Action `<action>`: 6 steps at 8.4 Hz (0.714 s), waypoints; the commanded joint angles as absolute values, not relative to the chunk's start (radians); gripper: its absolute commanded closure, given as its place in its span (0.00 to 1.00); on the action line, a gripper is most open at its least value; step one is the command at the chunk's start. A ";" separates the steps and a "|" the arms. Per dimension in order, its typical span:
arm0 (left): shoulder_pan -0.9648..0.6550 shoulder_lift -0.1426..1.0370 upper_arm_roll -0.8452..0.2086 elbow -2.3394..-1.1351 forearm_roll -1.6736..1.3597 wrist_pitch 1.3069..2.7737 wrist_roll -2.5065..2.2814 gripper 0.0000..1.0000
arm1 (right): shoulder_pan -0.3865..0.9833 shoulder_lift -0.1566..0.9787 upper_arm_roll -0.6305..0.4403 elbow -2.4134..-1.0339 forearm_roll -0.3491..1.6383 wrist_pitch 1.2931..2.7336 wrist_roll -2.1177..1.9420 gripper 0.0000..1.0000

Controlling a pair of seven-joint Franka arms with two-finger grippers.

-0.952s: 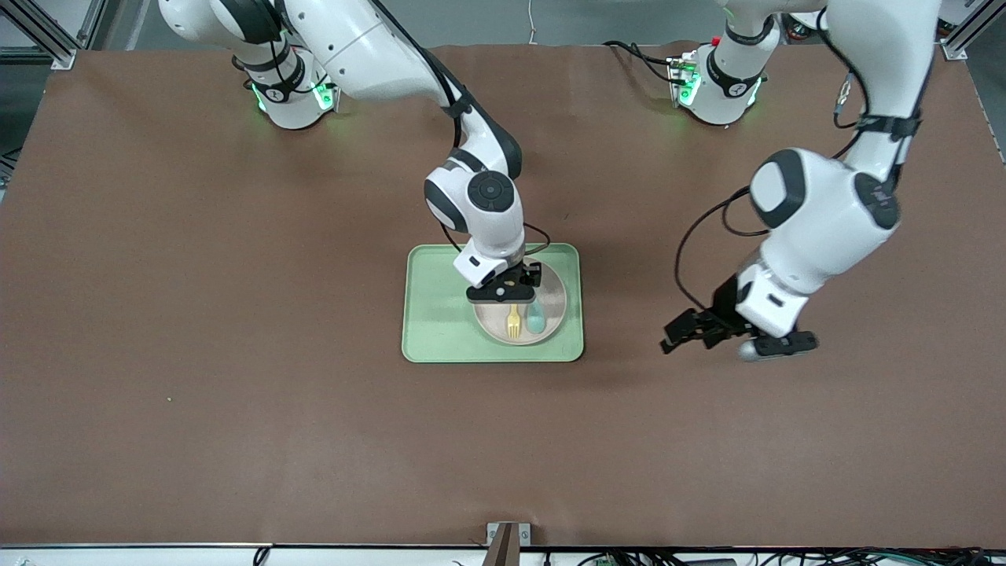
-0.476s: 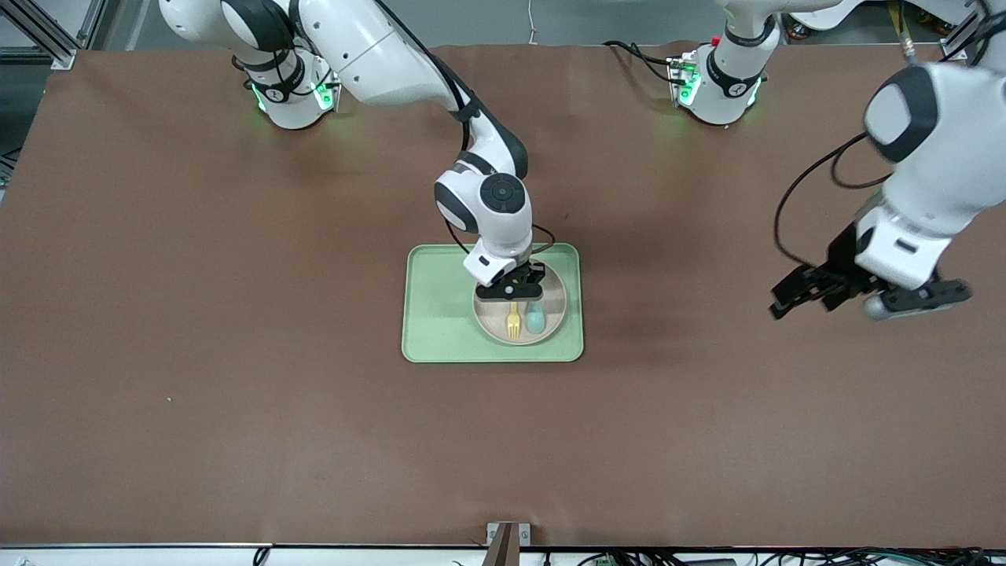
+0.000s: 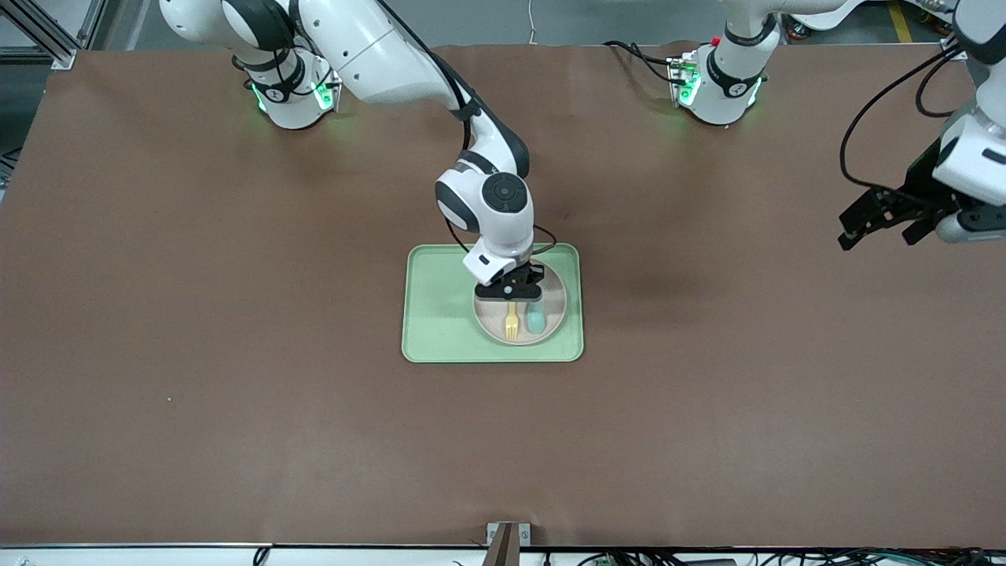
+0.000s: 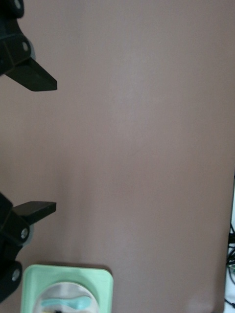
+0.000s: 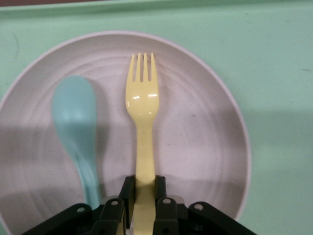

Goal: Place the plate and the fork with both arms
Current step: 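Lift the yellow fork off the plate beside the plate's rim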

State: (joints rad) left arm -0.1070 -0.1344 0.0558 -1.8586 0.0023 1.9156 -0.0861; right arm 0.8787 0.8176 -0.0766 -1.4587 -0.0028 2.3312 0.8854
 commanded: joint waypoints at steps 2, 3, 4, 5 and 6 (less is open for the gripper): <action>-0.101 -0.132 0.063 -1.775 0.025 1.850 0.012 0.01 | 0.799 0.654 -0.058 -1.505 0.032 2.163 0.873 1.00; -0.095 -0.123 0.064 -1.734 0.022 1.806 0.011 0.01 | 0.758 0.597 -0.058 -1.572 0.066 2.154 0.783 1.00; -0.095 -0.106 0.064 -1.691 0.023 1.774 0.015 0.01 | 0.727 0.563 -0.060 -1.653 0.092 2.169 0.719 1.00; -0.095 -0.092 0.063 -1.659 0.020 1.751 0.026 0.01 | 0.701 0.563 -0.060 -1.696 0.092 2.202 0.707 1.00; -0.098 -0.083 0.063 -1.649 0.009 1.750 0.012 0.01 | 0.700 0.564 -0.061 -1.745 0.092 2.276 0.706 1.00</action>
State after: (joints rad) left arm -0.0965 -0.1210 0.0623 -1.7045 0.0075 1.7802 0.0077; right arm 0.7107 0.5998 -0.0773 -1.6349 0.0786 2.1929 0.7211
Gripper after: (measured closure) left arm 0.004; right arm 0.793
